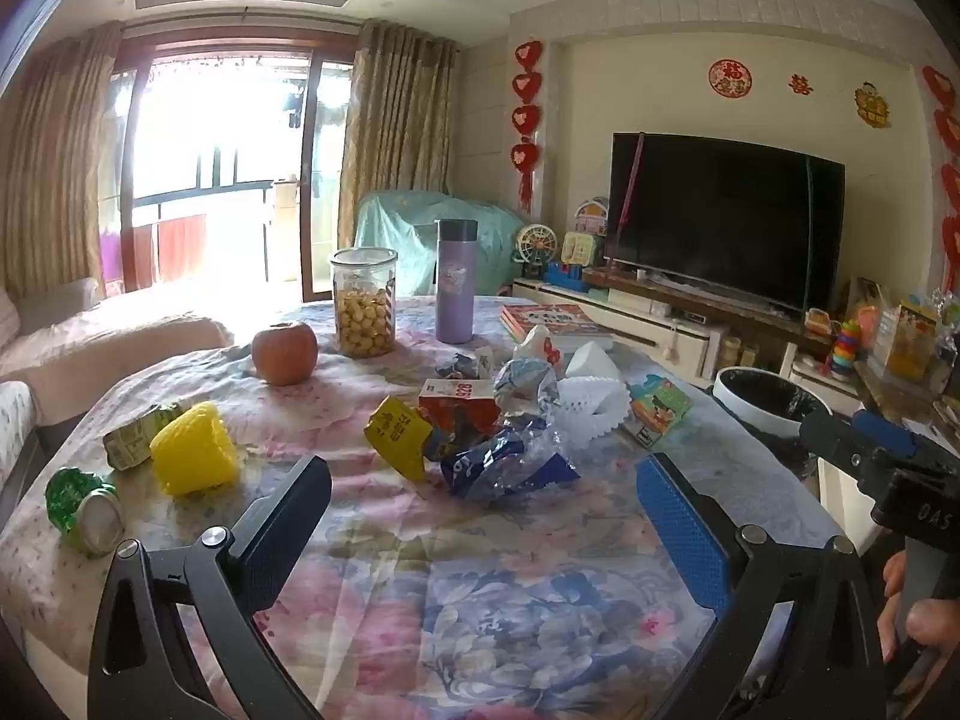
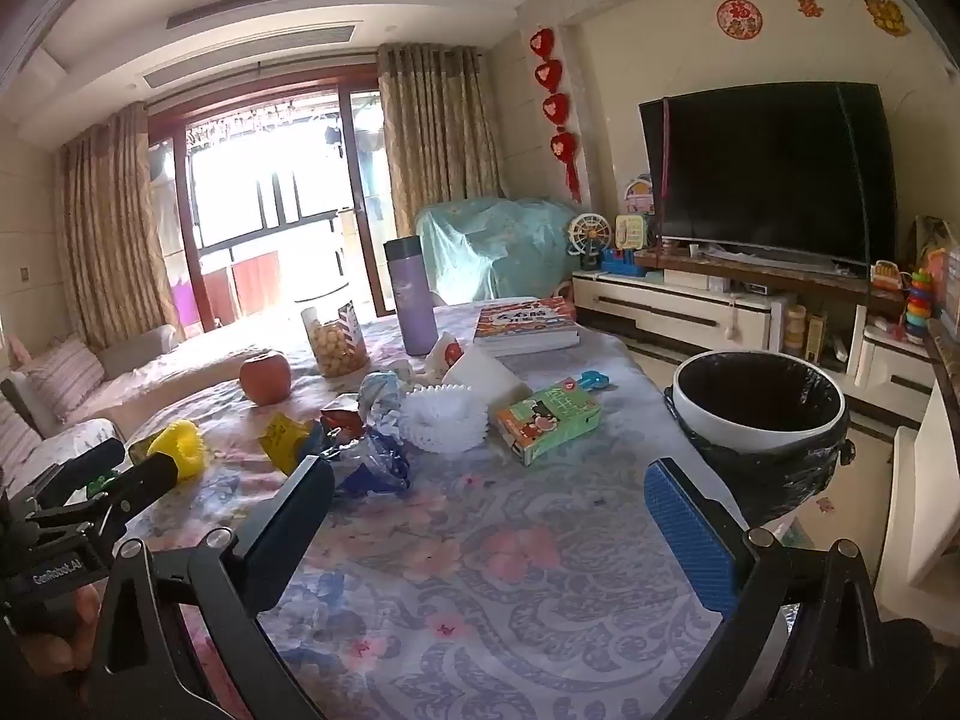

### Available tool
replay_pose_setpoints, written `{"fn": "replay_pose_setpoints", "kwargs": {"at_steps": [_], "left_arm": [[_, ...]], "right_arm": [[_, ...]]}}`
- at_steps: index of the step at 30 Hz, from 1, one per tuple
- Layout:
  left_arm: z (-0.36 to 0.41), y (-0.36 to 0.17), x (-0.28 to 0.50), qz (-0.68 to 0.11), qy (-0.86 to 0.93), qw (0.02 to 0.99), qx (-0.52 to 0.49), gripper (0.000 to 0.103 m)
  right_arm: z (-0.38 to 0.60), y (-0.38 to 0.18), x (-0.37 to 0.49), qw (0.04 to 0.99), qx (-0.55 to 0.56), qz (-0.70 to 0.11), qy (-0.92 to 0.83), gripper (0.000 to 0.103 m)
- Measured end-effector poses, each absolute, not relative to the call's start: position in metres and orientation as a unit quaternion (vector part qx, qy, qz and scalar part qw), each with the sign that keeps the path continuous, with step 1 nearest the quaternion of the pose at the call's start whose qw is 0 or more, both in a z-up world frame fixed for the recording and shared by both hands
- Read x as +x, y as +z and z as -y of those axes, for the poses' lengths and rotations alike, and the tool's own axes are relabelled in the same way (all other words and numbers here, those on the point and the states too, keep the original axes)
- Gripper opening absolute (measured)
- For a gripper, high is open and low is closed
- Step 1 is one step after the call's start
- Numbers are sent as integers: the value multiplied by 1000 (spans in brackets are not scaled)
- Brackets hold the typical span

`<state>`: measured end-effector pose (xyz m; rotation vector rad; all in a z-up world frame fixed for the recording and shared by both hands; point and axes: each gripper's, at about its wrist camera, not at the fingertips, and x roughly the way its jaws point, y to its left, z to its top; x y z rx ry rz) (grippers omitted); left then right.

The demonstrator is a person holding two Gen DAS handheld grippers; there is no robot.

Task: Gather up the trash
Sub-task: 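Move both tools toward the yellow snack bag and blue wrapper on the table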

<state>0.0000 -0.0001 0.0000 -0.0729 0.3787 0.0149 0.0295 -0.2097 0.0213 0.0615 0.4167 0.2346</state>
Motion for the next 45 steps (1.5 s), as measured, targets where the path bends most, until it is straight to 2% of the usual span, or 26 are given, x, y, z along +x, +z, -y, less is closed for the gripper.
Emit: {"fn": "replay_pose_setpoints", "kwargs": {"at_steps": [33,40,45], "left_arm": [[-1,-8,9,-191,7,981,-38,102],[-9,-15,16,-215,13,975,-49,102],[-20,-25,29,-262,21,963,-67,102]], "right_arm": [[208,20,30,968,45,-210,129,103],[205,14,36,963,50,-223,145,103],[194,5,45,955,48,-240,165,103]]}}
